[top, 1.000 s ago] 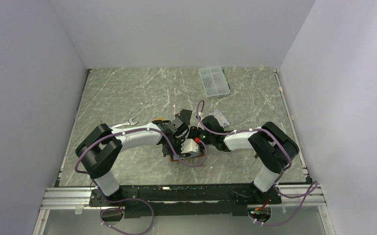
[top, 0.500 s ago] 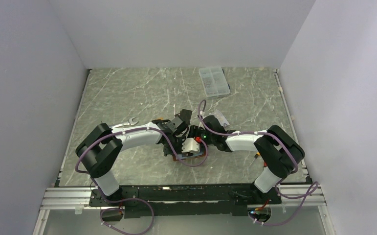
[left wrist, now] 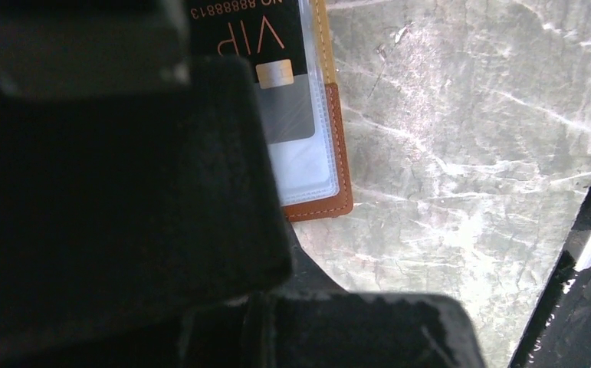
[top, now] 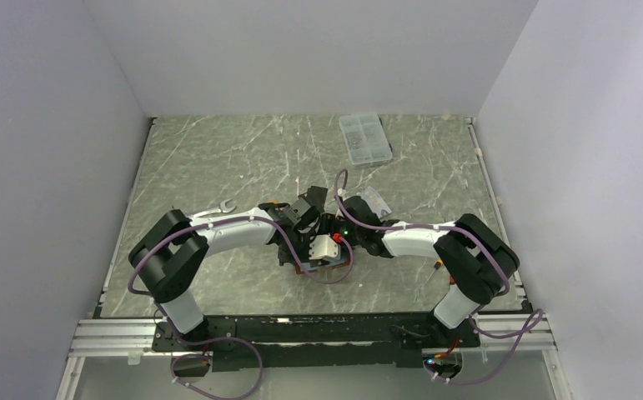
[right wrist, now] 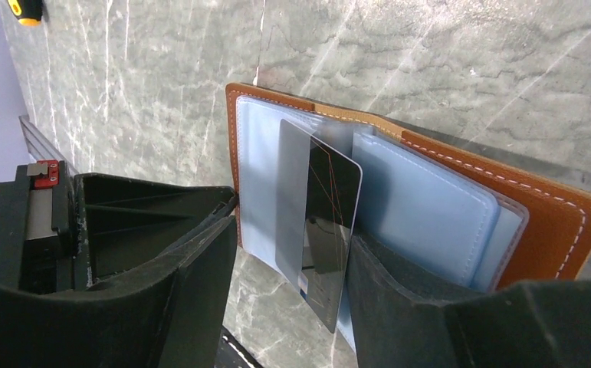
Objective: Put the credit cards into the card holder
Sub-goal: Insert the credit card into the card holder.
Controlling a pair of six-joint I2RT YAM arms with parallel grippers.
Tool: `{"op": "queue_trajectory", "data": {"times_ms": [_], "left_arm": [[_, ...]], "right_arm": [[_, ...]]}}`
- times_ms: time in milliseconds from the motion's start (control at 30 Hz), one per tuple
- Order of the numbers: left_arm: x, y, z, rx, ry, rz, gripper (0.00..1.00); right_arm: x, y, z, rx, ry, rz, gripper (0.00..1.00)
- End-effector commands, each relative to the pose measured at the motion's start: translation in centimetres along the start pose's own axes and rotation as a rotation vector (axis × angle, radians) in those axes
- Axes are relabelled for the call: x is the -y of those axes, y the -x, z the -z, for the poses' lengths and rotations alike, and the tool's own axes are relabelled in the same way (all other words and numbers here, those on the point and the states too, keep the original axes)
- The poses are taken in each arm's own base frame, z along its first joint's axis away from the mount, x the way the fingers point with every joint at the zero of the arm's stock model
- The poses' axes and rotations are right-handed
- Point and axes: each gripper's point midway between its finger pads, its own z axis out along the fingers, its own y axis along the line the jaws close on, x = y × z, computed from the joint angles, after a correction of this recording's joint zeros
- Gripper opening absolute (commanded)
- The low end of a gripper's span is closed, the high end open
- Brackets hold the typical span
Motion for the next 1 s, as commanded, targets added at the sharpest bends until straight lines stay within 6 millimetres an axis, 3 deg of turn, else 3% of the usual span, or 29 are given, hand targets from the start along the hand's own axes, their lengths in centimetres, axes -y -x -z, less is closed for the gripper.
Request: {"op": "queue_trajectory", "data": {"times_ms": [0,233,333,567,733,967], "left_arm": [[-1.1,0.1,-0.1,0.007,0.036,0.033,0.00],[-0.7,-0.7,-0.1,0.000,0.045,0.027,0.00],[-0.9,-0.3,0.2,0.018,0.056,0.030,0.00],[-1.7,1.7,2.2,0.134,0.114,0.016,0.00],[-2.2,3.5,4.4,0.248,0.150,0.014,0.00],[-1.8,5.0,3.6,0.315,0.148,-0.019,0.00]], "right_arm": [[1.6,-1.4,-0.1,-0.045,-0.095,0.040,0.59],[2.8,-1.3,1.4,-0.040,-0.145,0.026,0.66],[2.2,-1.3,1.5,-0.047,-0.126,0.018,0.70],[0.8,-1.2,1.6,-0.058,-0.069,0.011,0.71],[0.9,-0.7,1.6,-0.050,-0.041,-0.037,0.66],[0.6,0.2,1.8,-0.049,-0.004,-0.099,0.65]]}}
